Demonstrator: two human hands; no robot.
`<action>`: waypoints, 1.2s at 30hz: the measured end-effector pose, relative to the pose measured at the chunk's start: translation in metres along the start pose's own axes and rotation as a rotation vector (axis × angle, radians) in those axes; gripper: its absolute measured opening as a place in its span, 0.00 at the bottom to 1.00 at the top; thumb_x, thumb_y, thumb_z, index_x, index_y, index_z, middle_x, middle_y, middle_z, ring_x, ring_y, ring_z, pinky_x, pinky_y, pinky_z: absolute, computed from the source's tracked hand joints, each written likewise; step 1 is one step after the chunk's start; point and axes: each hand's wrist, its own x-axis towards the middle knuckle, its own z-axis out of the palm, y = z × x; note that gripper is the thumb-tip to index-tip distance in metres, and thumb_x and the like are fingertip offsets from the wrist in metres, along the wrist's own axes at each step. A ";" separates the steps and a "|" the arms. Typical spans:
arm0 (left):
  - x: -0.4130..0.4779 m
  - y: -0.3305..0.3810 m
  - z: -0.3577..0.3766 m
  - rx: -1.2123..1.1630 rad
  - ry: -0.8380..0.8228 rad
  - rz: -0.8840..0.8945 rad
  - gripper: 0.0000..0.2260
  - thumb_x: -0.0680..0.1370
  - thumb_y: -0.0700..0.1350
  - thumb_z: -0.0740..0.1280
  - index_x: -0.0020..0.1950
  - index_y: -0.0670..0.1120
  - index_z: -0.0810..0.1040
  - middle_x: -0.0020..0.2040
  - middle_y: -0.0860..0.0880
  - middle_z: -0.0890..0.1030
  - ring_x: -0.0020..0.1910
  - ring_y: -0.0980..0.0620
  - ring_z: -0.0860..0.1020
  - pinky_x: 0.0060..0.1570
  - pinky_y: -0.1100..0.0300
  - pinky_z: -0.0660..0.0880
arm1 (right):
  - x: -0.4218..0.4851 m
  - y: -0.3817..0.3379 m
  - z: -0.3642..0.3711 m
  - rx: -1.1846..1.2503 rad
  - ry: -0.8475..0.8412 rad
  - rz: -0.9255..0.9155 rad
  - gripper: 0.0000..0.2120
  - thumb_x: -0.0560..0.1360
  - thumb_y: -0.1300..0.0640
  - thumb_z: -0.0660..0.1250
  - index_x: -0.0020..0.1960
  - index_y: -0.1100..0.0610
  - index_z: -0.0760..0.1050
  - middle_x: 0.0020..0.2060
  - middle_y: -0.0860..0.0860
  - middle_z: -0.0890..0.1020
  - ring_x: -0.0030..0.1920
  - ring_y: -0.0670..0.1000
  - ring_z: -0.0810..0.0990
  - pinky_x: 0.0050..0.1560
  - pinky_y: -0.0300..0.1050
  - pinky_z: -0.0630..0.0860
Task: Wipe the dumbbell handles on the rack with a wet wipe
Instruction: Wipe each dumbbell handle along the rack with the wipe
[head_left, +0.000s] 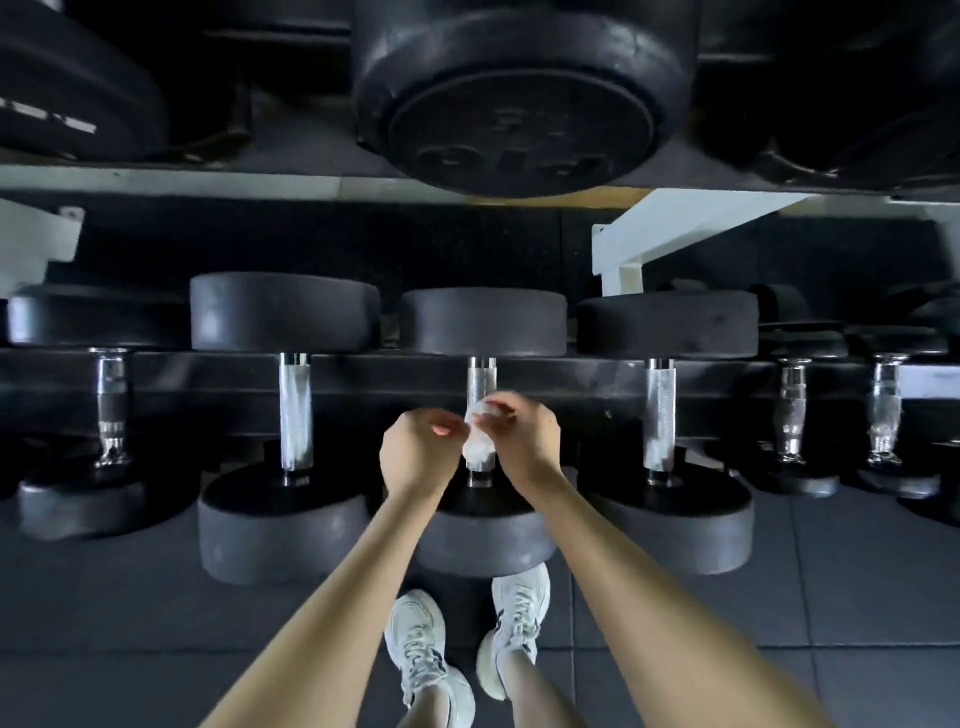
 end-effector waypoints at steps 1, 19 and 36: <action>0.004 0.000 0.006 -0.008 -0.025 0.000 0.05 0.72 0.45 0.70 0.46 0.49 0.84 0.43 0.50 0.85 0.46 0.51 0.81 0.40 0.64 0.70 | 0.002 0.003 0.004 0.050 0.038 0.006 0.09 0.71 0.55 0.71 0.48 0.57 0.76 0.37 0.47 0.78 0.37 0.46 0.74 0.34 0.32 0.65; 0.034 -0.019 0.027 -0.274 0.140 -0.035 0.04 0.71 0.39 0.72 0.41 0.47 0.83 0.38 0.52 0.82 0.33 0.59 0.76 0.32 0.74 0.68 | 0.016 0.031 0.019 0.338 0.165 0.154 0.08 0.67 0.59 0.77 0.40 0.52 0.78 0.34 0.46 0.81 0.37 0.47 0.79 0.45 0.45 0.78; 0.048 -0.004 0.047 -0.503 -0.022 -0.191 0.13 0.71 0.55 0.72 0.46 0.46 0.85 0.39 0.47 0.85 0.41 0.53 0.83 0.49 0.57 0.79 | 0.015 0.012 0.045 0.349 0.339 0.293 0.08 0.74 0.50 0.70 0.36 0.47 0.83 0.29 0.47 0.83 0.33 0.46 0.81 0.40 0.46 0.81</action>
